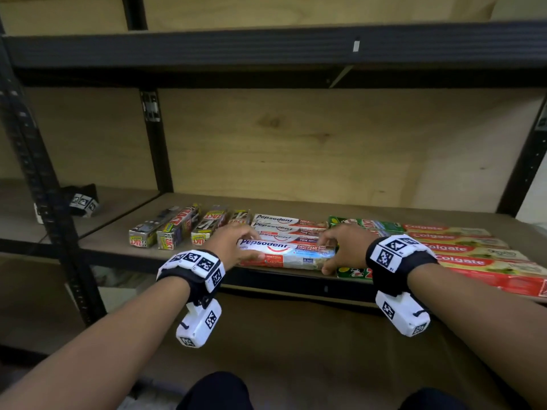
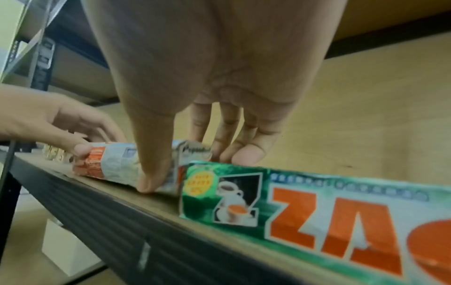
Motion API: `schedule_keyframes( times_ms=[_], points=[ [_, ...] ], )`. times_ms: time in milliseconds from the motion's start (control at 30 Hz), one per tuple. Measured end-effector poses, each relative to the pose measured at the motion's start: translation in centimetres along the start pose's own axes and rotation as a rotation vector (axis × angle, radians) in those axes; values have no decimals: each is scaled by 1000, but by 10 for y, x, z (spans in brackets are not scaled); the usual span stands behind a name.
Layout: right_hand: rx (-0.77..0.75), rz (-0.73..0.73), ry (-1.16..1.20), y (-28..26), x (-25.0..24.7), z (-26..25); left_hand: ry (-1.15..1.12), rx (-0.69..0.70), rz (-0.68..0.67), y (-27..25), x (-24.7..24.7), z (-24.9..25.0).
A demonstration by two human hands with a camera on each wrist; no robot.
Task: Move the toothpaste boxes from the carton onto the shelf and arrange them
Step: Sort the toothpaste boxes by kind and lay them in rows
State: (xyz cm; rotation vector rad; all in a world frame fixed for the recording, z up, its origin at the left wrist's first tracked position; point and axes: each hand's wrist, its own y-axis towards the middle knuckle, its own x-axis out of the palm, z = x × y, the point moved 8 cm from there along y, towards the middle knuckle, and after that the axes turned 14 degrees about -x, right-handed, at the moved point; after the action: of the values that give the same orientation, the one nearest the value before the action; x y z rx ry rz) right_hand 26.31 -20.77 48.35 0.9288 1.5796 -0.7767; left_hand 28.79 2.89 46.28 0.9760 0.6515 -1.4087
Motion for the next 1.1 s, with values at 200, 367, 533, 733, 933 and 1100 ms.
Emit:
schedule_keyframes(
  times_ms=[200,367,533,733,933,1100],
  points=[
    [60,-97,-161,-6,-8,10,275,255,-121,-8,18,39],
    [95,-115,-163,-13,-3,21,363,252,-196,-5,36,53],
    [114,-90,-183,-13,-8,25,407,278,-194,4,37,57],
    [117,-79,-210,-10,-13,32,397,316,-152,9,38,55],
    [89,-176,-216,-12,-14,30,380,311,-89,6,19,44],
    [132,-256,-112,0,-20,20,423,241,-68,4,-5,8]
  ],
)
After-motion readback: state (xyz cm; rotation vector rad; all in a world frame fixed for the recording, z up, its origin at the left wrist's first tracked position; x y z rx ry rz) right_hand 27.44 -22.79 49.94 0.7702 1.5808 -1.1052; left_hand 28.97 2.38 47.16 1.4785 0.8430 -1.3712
